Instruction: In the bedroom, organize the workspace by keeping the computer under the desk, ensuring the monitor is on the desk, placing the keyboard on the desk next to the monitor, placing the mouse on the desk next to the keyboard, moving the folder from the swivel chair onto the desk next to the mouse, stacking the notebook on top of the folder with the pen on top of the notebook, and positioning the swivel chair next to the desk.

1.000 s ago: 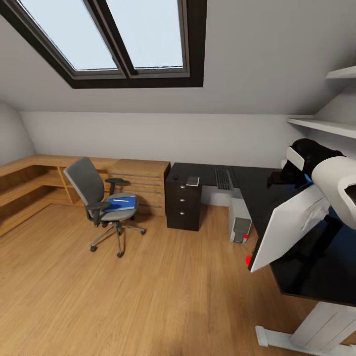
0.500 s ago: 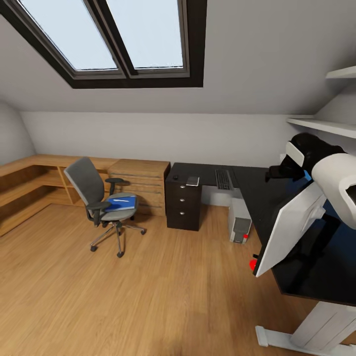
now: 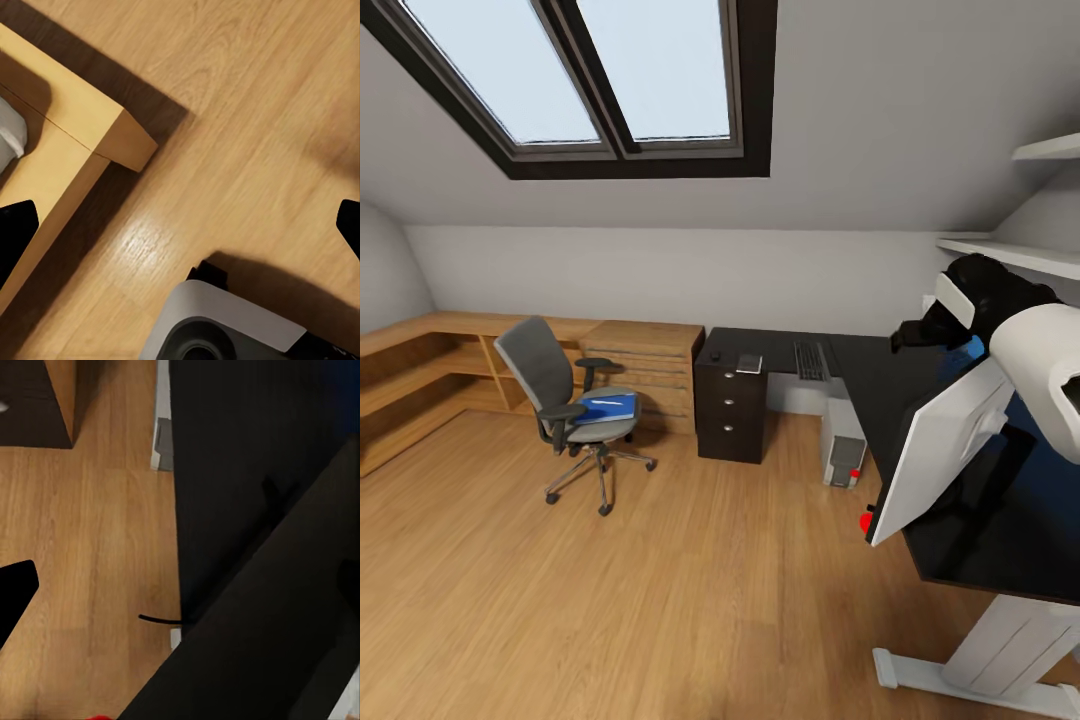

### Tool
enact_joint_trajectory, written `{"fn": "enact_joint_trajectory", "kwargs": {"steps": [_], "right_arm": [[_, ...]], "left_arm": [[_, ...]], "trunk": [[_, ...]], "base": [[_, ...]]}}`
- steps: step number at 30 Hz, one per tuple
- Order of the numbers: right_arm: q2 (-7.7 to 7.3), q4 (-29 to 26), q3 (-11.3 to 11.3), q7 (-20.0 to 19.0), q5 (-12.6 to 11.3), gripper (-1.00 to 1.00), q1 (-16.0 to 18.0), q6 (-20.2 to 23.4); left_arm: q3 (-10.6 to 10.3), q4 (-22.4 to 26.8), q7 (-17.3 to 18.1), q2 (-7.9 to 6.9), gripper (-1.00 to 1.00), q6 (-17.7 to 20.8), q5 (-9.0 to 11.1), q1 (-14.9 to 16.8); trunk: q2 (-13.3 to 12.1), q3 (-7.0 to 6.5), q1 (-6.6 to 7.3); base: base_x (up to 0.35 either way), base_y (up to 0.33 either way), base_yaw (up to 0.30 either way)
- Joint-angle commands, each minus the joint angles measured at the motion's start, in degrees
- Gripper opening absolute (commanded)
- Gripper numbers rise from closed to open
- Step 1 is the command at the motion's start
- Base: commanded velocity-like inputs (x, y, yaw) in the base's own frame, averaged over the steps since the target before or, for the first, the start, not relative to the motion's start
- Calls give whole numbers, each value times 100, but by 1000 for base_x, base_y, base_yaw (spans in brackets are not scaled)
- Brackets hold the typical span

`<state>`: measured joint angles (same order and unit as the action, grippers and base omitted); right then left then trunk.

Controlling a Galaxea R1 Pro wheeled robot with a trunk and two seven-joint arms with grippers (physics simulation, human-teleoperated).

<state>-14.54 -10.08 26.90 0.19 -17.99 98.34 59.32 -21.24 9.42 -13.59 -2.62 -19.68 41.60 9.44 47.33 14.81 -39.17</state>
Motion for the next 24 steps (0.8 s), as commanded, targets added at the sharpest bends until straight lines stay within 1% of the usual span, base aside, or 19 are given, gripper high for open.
{"fn": "enact_joint_trajectory", "kwargs": {"steps": [1,3,5,8,10,11,12,16,19,24], "right_arm": [[-8,-271,36,6,-40,100,3,24],[-27,-910,8,17,-41,100,4,25],[-61,-1265,-5,21,-47,100,11,26],[-131,-1622,-13,24,-52,100,7,24],[-247,-1951,-16,25,-54,100,6,24],[-372,-2252,-17,25,-60,100,7,26],[-427,-2386,-18,25,-63,100,5,28],[-537,-2678,-26,28,-76,100,8,40],[-746,-2805,-35,26,-82,100,9,59],[-993,-2873,-36,24,-91,100,3,61]], "left_arm": [[-51,7,-39,-2,100,-9,24,2],[-53,7,-39,0,100,-9,23,0],[-54,7,-39,4,100,-9,25,1],[-52,7,-39,6,100,-9,29,-2],[-51,7,-39,7,100,-9,31,-2],[-48,7,-39,7,100,-9,32,0],[-48,7,-39,7,100,-12,32,2],[-48,7,-26,7,100,-31,27,3],[-54,3,-19,13,100,-29,27,0],[-55,-1,-7,10,100,-19,28,4]], "trunk": [[6,8,-1],[6,8,-1],[6,8,-1],[6,8,-1],[6,8,-1],[6,8,-1],[6,8,-1],[6,8,-1],[6,8,-1],[6,8,-1]], "base": [[-4,0,0],[-2,0,0],[-1,0,0],[0,0,0],[0,0,0],[0,0,0],[0,0,0],[-6,0,0],[-228,0,0],[-317,0,0]]}}
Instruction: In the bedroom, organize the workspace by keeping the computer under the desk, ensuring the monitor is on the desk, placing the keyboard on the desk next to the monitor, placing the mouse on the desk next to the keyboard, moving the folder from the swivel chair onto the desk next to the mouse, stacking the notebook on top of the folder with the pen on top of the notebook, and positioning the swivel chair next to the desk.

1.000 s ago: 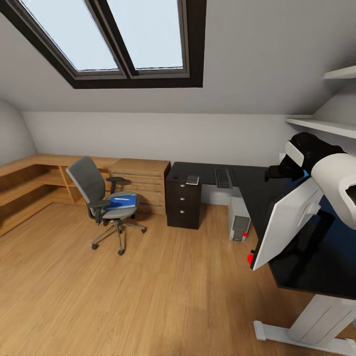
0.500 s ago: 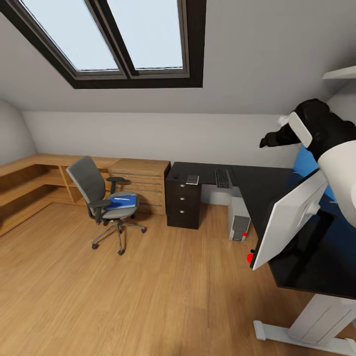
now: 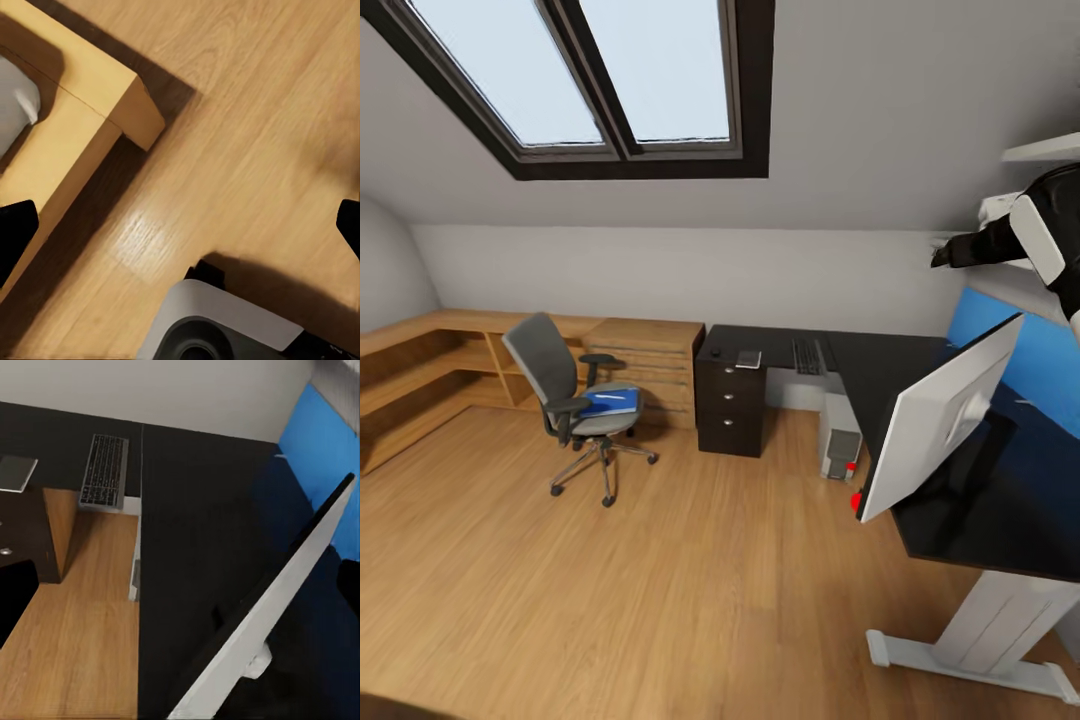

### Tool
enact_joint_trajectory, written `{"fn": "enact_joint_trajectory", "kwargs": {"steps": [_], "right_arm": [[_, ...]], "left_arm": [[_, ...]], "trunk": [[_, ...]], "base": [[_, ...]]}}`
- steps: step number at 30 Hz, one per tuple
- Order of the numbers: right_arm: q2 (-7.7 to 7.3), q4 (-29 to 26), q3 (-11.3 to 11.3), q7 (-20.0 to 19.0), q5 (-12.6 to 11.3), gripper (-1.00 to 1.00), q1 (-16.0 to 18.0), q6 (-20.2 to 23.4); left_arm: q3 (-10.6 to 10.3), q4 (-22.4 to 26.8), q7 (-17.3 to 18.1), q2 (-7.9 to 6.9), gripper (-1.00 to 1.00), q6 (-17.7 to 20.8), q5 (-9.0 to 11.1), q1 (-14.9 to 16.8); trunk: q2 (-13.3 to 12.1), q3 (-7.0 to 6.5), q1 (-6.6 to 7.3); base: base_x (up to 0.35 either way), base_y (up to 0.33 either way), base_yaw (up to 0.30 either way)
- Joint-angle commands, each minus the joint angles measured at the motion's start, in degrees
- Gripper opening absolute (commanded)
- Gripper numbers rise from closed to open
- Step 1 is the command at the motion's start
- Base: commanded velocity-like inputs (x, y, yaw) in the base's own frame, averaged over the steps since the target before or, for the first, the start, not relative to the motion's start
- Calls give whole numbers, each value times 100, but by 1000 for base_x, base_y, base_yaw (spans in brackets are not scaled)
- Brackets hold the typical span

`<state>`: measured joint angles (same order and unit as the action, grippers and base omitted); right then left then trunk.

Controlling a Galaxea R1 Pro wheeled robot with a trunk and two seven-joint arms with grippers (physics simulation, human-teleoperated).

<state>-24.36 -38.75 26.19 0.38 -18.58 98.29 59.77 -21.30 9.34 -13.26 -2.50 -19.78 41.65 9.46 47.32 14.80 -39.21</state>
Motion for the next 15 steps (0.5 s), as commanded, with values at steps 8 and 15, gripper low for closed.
{"fn": "enact_joint_trajectory", "kwargs": {"steps": [8,15], "right_arm": [[-475,-18,33,-6,-414,100,6,11],[-918,-18,35,-3,-700,100,6,-19]], "left_arm": [[-43,7,-36,-4,100,-20,29,-3],[-38,7,-28,-1,100,-46,21,-3]], "trunk": [[6,8,2],[6,8,2]], "base": [[-334,-37,0],[-329,-129,0]]}}
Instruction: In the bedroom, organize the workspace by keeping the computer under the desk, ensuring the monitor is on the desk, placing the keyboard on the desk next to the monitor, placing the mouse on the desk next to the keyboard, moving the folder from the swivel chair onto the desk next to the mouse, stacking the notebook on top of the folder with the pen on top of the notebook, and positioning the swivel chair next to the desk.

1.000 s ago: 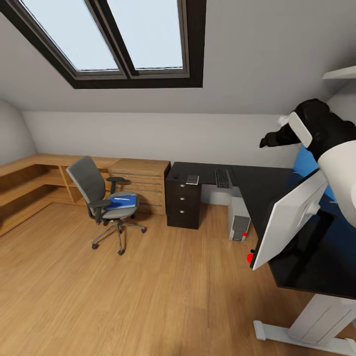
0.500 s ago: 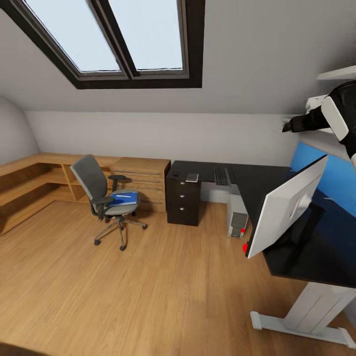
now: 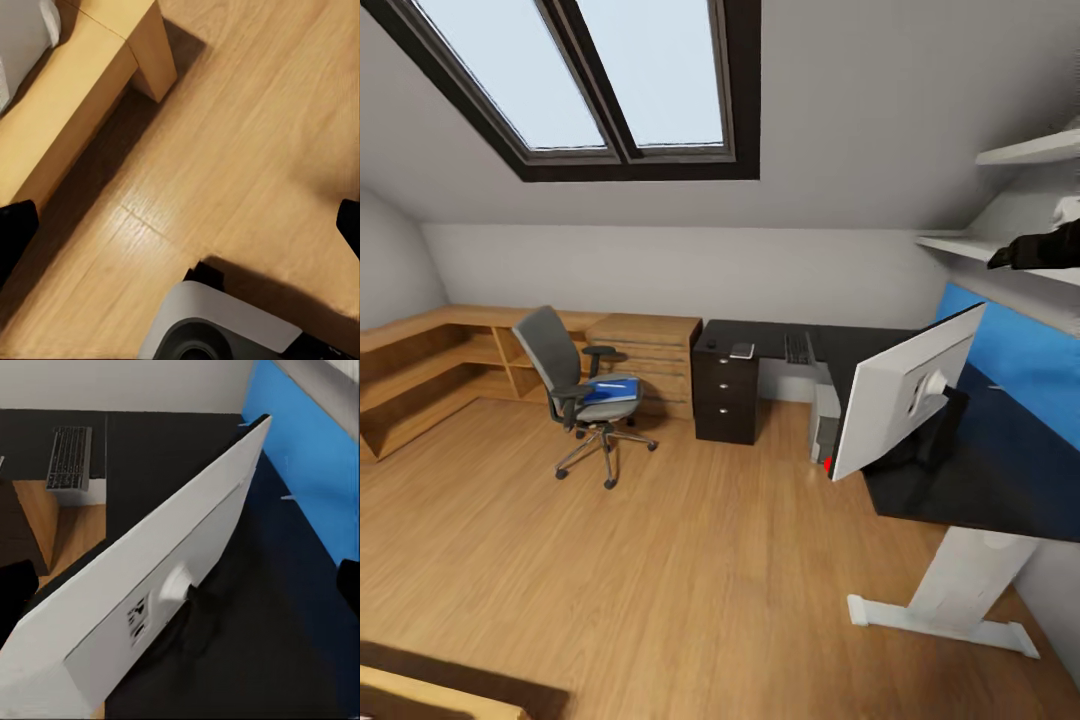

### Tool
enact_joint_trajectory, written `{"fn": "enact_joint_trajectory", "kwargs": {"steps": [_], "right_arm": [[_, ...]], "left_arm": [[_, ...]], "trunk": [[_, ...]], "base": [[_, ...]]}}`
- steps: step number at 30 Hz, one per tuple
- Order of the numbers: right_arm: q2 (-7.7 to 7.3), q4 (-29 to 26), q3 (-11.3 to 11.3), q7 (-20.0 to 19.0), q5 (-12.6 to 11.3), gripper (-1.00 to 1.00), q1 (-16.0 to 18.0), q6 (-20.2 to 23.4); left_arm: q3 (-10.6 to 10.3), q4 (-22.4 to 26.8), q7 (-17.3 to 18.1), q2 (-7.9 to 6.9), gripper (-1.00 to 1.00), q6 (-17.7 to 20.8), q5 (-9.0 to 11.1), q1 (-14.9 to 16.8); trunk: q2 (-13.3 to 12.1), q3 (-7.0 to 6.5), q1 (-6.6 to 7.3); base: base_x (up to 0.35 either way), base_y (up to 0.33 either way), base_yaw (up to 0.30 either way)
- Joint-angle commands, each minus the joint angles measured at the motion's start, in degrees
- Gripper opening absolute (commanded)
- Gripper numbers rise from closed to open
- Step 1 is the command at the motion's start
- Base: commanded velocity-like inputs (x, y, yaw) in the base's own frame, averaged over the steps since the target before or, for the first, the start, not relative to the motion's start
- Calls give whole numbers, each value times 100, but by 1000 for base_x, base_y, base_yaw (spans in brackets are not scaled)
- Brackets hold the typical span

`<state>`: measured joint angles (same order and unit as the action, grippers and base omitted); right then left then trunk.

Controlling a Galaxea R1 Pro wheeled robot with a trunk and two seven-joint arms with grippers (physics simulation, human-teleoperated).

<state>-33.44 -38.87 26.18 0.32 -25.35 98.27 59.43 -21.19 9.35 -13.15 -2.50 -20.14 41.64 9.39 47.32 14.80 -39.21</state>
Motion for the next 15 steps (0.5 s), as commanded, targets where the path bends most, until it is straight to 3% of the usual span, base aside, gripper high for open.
{"fn": "enact_joint_trajectory", "kwargs": {"steps": [1,5,8,15], "right_arm": [[-114,-6,36,2,-44,100,8,2],[-373,5,36,3,-74,100,-24,-114],[-459,7,39,6,-153,100,-45,-154],[-666,-16,47,10,-538,100,-216,-232]], "left_arm": [[-55,6,-39,1,100,-13,16,2],[-60,6,-39,3,100,-16,11,2],[-58,6,-39,4,100,-16,11,2],[-63,6,-37,13,100,-16,4,7]], "trunk": [[6,8,2],[6,8,2],[6,8,2],[6,8,2]], "base": [[-326,-146,0],[-317,-147,0],[-223,-125,0],[-65,-38,0]]}}
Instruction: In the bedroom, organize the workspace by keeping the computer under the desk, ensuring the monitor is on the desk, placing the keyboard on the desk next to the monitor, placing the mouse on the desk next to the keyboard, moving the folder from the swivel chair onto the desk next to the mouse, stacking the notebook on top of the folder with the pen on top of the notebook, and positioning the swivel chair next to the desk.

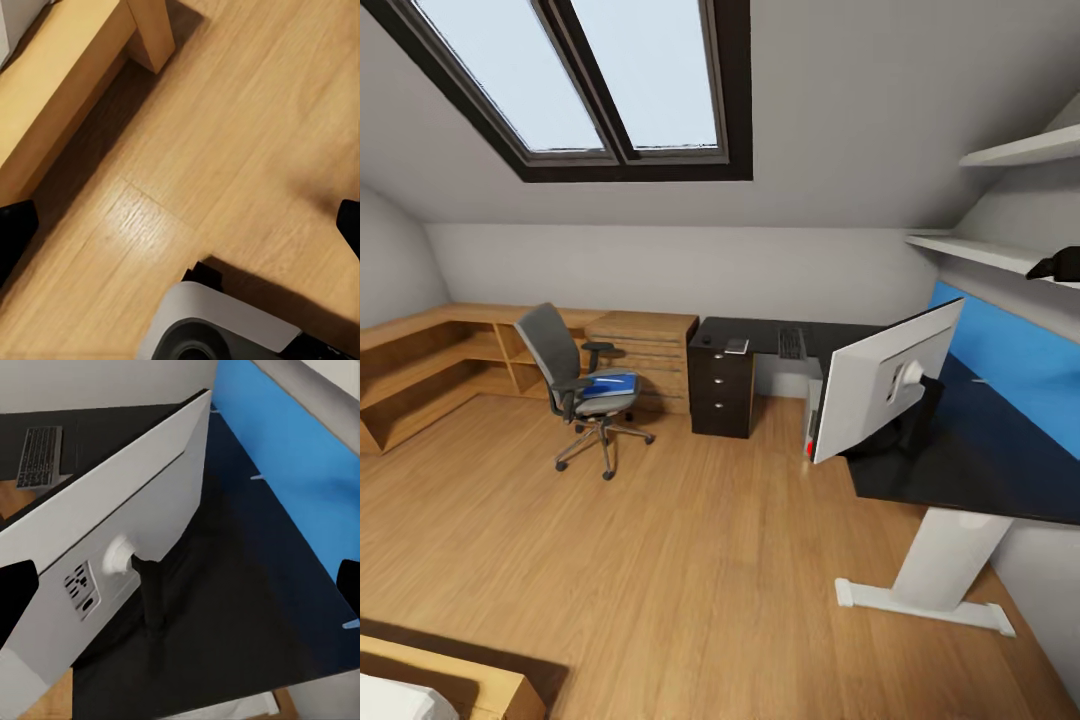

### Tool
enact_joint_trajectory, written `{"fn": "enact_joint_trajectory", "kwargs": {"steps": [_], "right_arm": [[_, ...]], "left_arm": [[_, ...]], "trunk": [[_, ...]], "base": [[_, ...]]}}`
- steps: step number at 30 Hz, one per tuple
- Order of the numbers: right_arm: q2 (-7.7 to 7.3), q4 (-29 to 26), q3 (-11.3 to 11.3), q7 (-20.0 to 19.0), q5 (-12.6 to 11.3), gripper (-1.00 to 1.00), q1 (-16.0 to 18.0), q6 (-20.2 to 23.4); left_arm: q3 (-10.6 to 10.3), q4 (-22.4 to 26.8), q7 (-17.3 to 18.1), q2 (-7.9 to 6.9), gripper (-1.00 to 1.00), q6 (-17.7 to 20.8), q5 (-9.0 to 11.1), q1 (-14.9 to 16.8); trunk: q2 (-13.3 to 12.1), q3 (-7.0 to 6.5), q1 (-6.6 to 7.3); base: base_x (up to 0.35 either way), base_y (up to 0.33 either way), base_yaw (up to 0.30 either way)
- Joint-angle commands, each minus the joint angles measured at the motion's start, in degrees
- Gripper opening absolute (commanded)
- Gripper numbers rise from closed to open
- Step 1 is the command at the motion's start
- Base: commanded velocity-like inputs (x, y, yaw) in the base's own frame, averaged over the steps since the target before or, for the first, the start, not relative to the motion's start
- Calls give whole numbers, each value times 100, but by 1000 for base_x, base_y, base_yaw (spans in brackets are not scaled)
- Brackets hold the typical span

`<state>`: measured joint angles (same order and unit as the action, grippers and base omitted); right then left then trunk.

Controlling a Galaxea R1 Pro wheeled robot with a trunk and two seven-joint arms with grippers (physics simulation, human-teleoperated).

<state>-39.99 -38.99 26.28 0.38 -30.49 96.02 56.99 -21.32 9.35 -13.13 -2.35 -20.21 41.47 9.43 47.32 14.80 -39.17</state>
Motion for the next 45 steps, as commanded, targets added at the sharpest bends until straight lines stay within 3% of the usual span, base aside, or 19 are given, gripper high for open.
{"fn": "enact_joint_trajectory", "kwargs": {"steps": [1,2,4,5,11,14,15,19,23,26,27,33,37,41,45], "right_arm": [[-42,-9,39,5,-114,100,-53,-48],[-81,-76,37,5,-243,100,-227,-175],[-106,-169,36,5,-281,100,-320,-211],[-222,-429,40,6,-343,100,-497,-259],[-470,-770,45,6,-808,100,-948,-455],[-613,-820,50,11,-1037,100,-1249,-810],[-697,-827,51,9,-1110,100,-1498,-1041],[-835,-790,57,1,-1153,100,-1766,-1476],[-882,-607,60,-10,-1195,100,-1978,-1846],[-894,-109,77,-57,-1222,100,-2125,-2409],[-894,252,92,-177,-1227,100,-2169,-2802],[-871,1068,109,-666,-1222,100,-2309,-3563],[-754,1597,120,-880,-1217,100,-2455,-4078],[-419,2337,122,-1062,-1205,100,-2709,-5033],[270,3689,123,-1147,-1193,100,-2954,-6831]], "left_arm": [[-48,6,-36,17,100,-11,19,3],[-50,6,-34,49,100,-53,7,2],[-54,6,-33,71,100,-103,2,2],[-60,6,-32,132,100,-232,-13,-1],[-70,6,-32,199,100,-334,-31,-1],[-73,6,-32,206,100,-344,-32,2],[-73,6,-32,208,100,-345,-33,0],[-74,6,-34,208,100,-344,-32,1],[-74,6,-34,209,100,-343,-31,3],[-80,6,-33,215,100,-343,-26,2],[-81,6,-33,214,100,-343,-25,3],[-88,6,-32,214,100,-343,-25,3],[-90,6,-32,215,100,-343,-24,4],[-91,6,-32,217,100,-339,-21,2],[-91,6,-32,230,100,-330,-18,3]], "trunk": [[6,8,-1],[6,8,-1],[6,8,-1],[6,8,-1],[6,8,-1],[6,8,-1],[6,8,-1],[6,8,-1],[6,8,-1],[6,8,-1],[6,8,-1],[6,8,-1],[6,8,-1],[6,8,-1],[6,8,-1]], "base": [[-12,-7,0],[-5,-3,0],[-4,-2,0],[-1,-1,0],[0,0,0],[0,0,0],[0,0,0],[0,0,0],[0,0,0],[0,0,0],[0,0,0],[0,0,0],[0,0,0],[0,0,0],[0,0,0]]}}
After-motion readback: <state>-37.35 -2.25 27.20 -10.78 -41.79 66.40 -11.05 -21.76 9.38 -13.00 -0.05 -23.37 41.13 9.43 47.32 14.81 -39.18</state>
